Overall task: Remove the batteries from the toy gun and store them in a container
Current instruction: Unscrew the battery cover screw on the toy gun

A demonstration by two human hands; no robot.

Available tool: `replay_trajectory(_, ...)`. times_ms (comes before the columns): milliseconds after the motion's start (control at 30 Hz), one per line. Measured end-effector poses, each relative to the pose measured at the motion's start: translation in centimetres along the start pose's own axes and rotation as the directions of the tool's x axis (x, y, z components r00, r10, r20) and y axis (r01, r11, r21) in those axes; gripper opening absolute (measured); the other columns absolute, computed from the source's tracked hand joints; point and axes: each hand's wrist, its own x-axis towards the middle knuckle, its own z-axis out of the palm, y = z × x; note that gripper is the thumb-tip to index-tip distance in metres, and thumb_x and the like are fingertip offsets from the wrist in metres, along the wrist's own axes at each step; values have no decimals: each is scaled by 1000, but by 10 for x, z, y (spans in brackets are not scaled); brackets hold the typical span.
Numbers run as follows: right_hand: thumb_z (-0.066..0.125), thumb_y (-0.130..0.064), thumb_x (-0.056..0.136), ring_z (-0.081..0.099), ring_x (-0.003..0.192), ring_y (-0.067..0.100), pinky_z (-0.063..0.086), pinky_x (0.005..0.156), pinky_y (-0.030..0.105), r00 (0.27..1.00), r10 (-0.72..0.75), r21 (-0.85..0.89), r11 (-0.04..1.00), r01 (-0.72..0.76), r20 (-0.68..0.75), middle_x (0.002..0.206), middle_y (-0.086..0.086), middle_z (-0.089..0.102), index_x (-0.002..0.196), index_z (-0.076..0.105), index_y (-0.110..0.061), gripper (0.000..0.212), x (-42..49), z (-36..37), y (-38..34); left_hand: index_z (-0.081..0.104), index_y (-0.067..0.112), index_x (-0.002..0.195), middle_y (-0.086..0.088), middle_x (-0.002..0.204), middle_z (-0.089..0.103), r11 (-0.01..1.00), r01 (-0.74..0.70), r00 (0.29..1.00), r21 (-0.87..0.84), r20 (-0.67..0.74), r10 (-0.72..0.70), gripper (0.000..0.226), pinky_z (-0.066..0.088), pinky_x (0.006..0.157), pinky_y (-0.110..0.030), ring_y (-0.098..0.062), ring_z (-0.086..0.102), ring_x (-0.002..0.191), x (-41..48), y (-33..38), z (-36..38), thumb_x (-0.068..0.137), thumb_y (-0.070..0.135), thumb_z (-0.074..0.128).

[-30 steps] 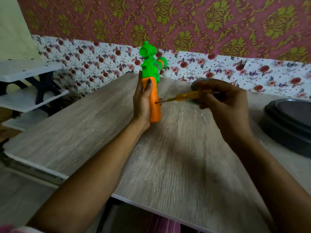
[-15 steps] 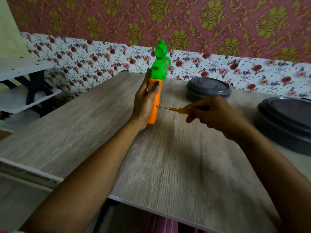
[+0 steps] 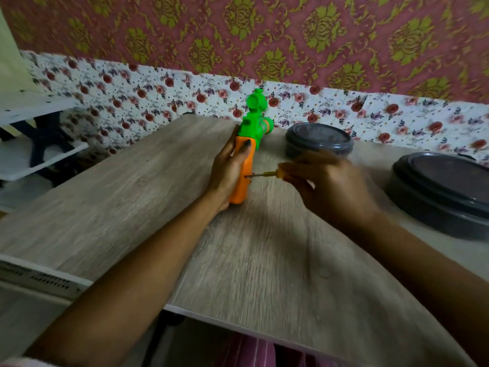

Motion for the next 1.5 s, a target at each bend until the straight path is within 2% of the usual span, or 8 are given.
replay_trajectory(200, 63, -9, 87, 53, 58, 21, 41, 47, 32, 894, -402, -344, 883, 320, -200, 80, 9, 70, 98, 72, -2, 15, -28, 13, 4, 49, 29, 123, -2, 111, 59, 997, 50, 998, -51, 41, -48, 27, 52, 54, -19, -14, 58, 84, -4, 4, 4, 97, 23, 46)
replay_trajectory(400, 67, -9, 81, 62, 73, 17, 52, 61, 30, 997, 78, 111, 991, -76, -14, 96, 7, 68, 112, 66, -17, 32, -8, 2, 4, 51, 34, 113, 4, 96, 61, 995, 78, 997, -59, 32, -77, 20, 49, 58, -23, -13, 58, 78, -3, 3, 4, 96, 24, 47)
replay_trajectory(667, 50, -29, 90, 54, 48, -4, 39, 44, 5, 813, 319, 270, 830, -488, 488, 71, -8, 62, 98, 68, -12, 26, 13, -12, 12, 44, 27, 136, 7, 100, 58, 999, 16, 1000, 37, 24, -16, 40, 49, 57, -13, -5, 55, 80, -3, 1, 4, 96, 22, 48)
replay_trajectory(800, 61, -24, 86, 53, 51, -2, 40, 46, 5, 836, 354, 279, 826, -490, 419, 69, -14, 59, 99, 71, -12, 21, 17, -9, 14, 47, 24, 133, 0, 109, 59, 999, 22, 1000, 40, 2, -22, 38, 48, 73, -24, -11, 56, 90, -3, 0, 4, 96, 21, 49)
replay_trajectory(1033, 60, -20, 83, 60, 71, 26, 48, 46, 35, 988, -117, -69, 992, 110, -98, 80, 5, 67, 88, 74, -14, 16, -3, 2, 5, 50, 22, 129, -8, 120, 59, 999, 47, 999, -14, 21, -46, 34, 50, 74, -31, -21, 57, 100, -2, -2, 4, 95, 24, 50)
replay_trajectory(1133, 64, -15, 81, 64, 74, 27, 52, 53, 36, 994, -58, -6, 998, 58, -89, 89, 7, 69, 92, 73, -14, 14, 3, -2, 1, 46, 20, 136, -7, 127, 58, 1000, 21, 999, 6, 37, -21, 47, 45, 94, -34, -21, 56, 112, -3, -3, 4, 90, 28, 54)
replay_trajectory(1300, 51, -44, 86, 64, 70, 16, 56, 63, 29, 905, 264, 43, 955, -295, 333, 92, 7, 70, 105, 66, -12, 40, 13, -11, 0, 47, 24, 132, -3, 114, 58, 998, 61, 998, -1, 20, -61, 35, 50, 67, -25, -17, 58, 93, -2, 0, 2, 97, 23, 46)
replay_trajectory(1500, 61, -29, 85, 51, 58, 0, 42, 58, 12, 883, 373, 148, 893, -425, 286, 88, 2, 71, 99, 72, -16, 22, 14, -9, 3, 50, 29, 124, -6, 106, 58, 997, 71, 997, 10, 22, -71, 28, 46, 60, -27, -14, 55, 77, -4, -1, 5, 96, 25, 47)
